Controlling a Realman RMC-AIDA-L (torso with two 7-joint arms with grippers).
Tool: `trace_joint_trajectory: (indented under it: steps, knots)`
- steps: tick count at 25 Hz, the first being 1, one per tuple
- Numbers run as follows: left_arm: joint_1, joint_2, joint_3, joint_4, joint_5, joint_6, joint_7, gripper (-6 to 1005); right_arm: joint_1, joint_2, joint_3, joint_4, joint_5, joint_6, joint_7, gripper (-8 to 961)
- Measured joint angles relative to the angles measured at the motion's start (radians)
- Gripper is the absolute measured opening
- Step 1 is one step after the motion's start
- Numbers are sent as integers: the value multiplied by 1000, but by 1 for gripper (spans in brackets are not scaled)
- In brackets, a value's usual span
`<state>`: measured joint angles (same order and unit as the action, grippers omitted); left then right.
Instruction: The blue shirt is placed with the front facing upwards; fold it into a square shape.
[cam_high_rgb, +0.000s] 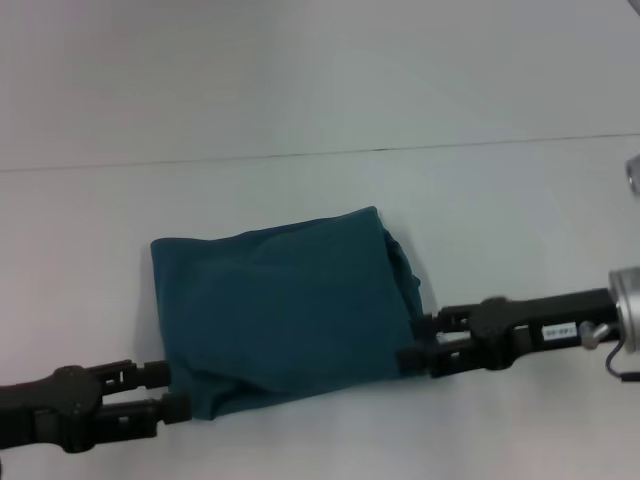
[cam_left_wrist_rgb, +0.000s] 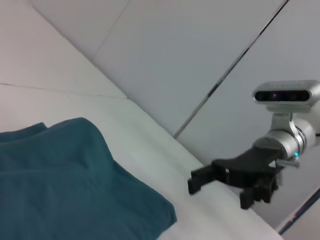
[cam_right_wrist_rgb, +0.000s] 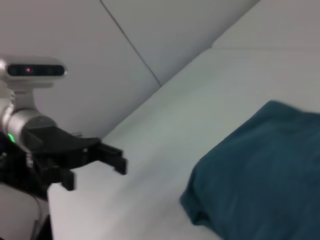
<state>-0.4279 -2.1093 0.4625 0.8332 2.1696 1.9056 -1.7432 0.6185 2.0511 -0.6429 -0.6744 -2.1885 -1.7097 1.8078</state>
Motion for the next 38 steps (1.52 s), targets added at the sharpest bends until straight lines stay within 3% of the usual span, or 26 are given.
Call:
trace_joint_trajectory:
  steps: [4, 8, 17, 23, 29, 38]
  knots:
    - [5, -13, 1, -39, 2, -45, 52, 826, -31, 31, 1, 15, 2, 32, -20, 923]
    - [1, -18, 3, -72, 3, -68, 82, 826, -47, 33, 4, 45, 4, 55, -33, 922]
    - [-5, -60, 42, -86, -4, -128, 181, 826, -67, 34, 9, 81, 20, 92, -43, 920]
    - [-17, -58, 76, -151, -52, -150, 292, 826, -68, 35, 9, 86, 29, 93, -45, 915]
    - [-26, -57, 90, -164, -57, -158, 291, 826, -68, 34, 9, 88, 32, 93, -45, 915]
    - [-34, -58, 179, -162, -45, -210, 257, 826, -68, 27, 9, 90, 31, 95, -38, 915]
